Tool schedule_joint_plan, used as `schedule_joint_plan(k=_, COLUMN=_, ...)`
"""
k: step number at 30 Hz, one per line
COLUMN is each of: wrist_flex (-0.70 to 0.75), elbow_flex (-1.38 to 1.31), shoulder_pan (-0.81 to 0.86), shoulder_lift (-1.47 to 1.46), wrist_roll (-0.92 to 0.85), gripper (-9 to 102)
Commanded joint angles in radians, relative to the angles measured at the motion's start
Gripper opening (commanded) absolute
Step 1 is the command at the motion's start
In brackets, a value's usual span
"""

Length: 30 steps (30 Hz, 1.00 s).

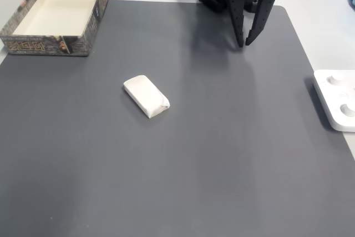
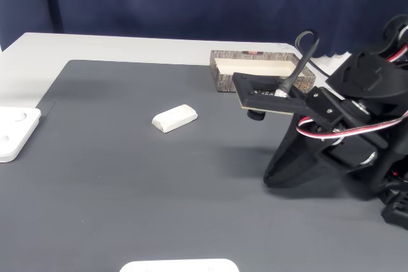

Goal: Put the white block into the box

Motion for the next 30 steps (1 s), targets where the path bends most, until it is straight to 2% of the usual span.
schedule_joint_plan(k=1, wrist_flex=0.005, elbow_flex=0.02, shoulder_pan=-0.014, shoulder_lift=0.034, wrist_roll=-0.009, gripper=-2)
schedule_joint_plan(k=16, wrist_flex=0.003, elbow_flex=-0.049, shoulder_pan=-0.015, shoulder_lift=-0.026, wrist_roll=-0.026, gripper=-2)
schedule_joint_plan(k=30, wrist_flex=0.008, elbow_flex=-0.256, shoulder_pan=0.011, shoulder_lift=-0.241, wrist_roll=0.109, gripper=-2)
